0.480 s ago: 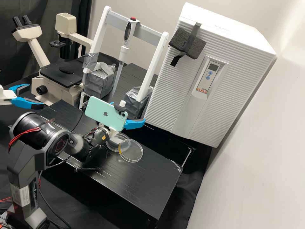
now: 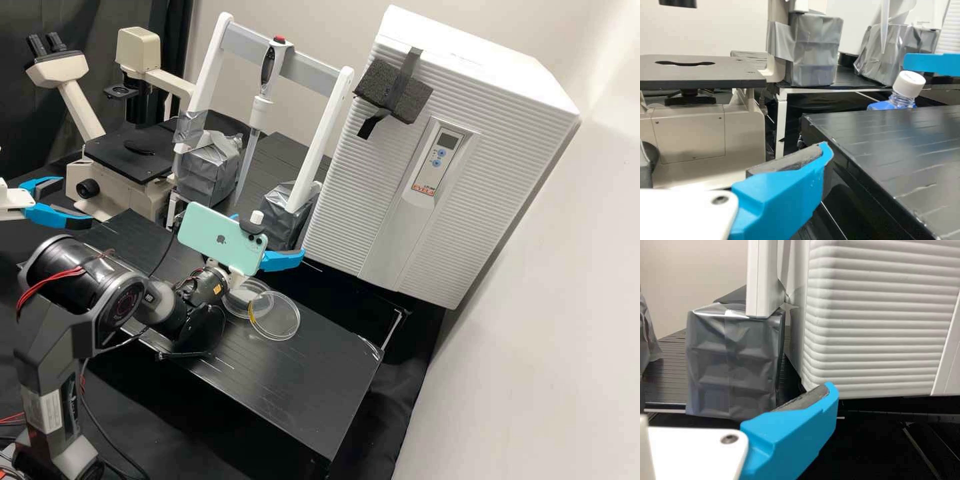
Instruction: Open the bottle
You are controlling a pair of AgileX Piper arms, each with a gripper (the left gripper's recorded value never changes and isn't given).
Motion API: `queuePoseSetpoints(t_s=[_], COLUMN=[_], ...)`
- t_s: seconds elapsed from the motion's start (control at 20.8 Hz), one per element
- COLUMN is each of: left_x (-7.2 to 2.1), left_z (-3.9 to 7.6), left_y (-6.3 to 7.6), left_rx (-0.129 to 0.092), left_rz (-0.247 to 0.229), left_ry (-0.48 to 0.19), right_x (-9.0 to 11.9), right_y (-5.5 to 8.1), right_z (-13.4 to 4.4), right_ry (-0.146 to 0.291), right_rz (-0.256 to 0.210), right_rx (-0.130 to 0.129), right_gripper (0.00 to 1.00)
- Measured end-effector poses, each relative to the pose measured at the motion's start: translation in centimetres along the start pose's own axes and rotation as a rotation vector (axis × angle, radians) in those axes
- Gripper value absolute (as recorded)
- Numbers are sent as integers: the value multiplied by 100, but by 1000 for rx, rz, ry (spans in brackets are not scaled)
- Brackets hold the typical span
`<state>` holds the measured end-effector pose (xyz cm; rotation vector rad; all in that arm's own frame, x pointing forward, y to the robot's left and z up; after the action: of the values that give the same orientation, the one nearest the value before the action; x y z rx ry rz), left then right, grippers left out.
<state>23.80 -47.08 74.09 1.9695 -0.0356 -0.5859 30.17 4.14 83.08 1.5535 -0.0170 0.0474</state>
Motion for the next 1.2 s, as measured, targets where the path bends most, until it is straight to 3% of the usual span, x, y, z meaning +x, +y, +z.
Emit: queuePoseSetpoints(t_s=[0.14, 0.29, 0.53, 0.72, 1.06, 1.2], left_x=[5, 9, 11, 18, 24, 24], left_z=[6, 20, 30, 30, 36, 36], left_y=[-28, -37, -40, -33, -30, -30], left_rx=[5, 6, 6, 7, 8, 8], left_rz=[-17, -21, -23, -20, -18, -18], left_ry=[-13, -21, -24, -25, -29, -29], right_x=[-151, -297, -372, -361, -332, -302], right_y=[91, 140, -56, -257, -451, -488], right_z=[-86, -222, -353, -365, -337, -319], right_ry=[32, 104, 164, 165, 138, 119], right_rz=[30, 60, -9, -76, -126, -128], right_rx=[11, 32, 31, -19, -75, -66], right_gripper=[100, 100, 100, 100, 100, 100])
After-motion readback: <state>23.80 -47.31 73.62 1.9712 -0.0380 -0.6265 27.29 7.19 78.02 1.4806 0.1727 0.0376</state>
